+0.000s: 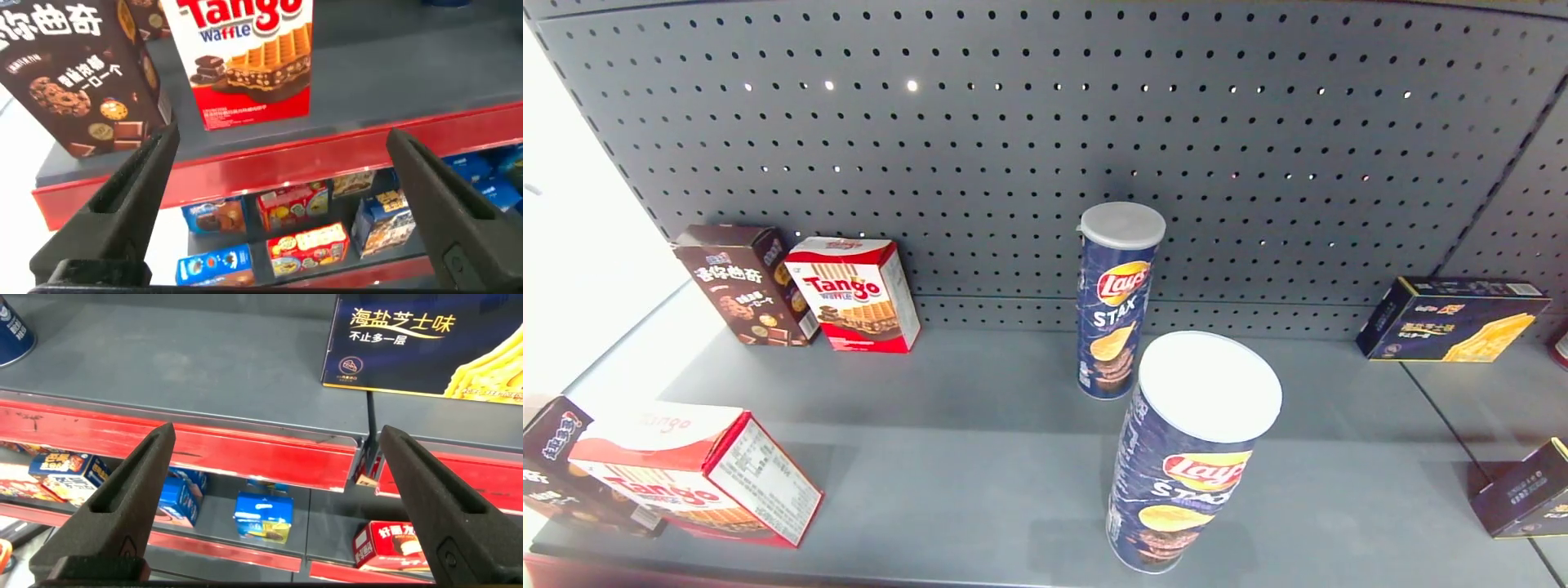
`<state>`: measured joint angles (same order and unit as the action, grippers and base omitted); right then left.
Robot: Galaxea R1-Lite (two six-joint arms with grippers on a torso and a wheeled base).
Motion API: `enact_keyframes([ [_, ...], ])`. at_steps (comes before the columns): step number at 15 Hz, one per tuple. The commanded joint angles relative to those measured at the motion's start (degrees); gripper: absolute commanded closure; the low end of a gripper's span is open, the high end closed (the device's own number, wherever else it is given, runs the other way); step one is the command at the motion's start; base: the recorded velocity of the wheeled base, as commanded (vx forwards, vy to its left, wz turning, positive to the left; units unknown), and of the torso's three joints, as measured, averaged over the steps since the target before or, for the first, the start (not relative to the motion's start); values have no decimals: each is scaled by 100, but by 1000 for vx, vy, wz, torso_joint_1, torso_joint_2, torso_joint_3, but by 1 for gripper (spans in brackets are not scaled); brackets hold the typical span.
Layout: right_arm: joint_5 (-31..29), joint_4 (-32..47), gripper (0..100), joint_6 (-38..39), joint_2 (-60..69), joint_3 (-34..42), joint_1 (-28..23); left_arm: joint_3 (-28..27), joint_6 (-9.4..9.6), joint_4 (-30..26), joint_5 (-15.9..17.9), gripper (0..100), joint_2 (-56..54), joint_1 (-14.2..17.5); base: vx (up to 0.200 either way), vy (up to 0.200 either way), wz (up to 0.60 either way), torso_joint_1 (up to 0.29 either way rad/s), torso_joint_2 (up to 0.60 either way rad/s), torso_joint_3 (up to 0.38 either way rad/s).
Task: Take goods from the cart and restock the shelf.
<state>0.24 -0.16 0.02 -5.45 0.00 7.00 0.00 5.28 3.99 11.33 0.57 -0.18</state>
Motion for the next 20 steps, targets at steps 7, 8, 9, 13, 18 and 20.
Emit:
enact_keyframes([
  [7, 2, -2, 0, 6, -9, 0, 3, 0, -176, -399, -1273, 0, -40, 9, 0, 0, 0, 0, 0, 0],
  [8, 2, -2, 0, -2, -9, 0, 3, 0, -203, -399, -1203, 0, -40, 9, 0, 0, 0, 0, 0, 0],
  [9, 2, -2, 0, -2, -9, 0, 3, 0, -203, -399, -1203, 0, -40, 9, 0, 0, 0, 0, 0, 0],
  [13, 2, -2, 0, -2, -9, 0, 3, 0, -299, -399, -1009, 0, -40, 9, 0, 0, 0, 0, 0, 0],
  [18, -112, -142, 0, 121, -668, -1002, -23, -9, -370, -407, -957, 0, -40, 1, 0, 0, 0, 0, 0, 0],
  [20, -7, -2, 0, 419, -2399, -2531, 258, -9, -352, -399, -930, 0, -40, 1, 0, 0, 0, 0, 0, 0],
])
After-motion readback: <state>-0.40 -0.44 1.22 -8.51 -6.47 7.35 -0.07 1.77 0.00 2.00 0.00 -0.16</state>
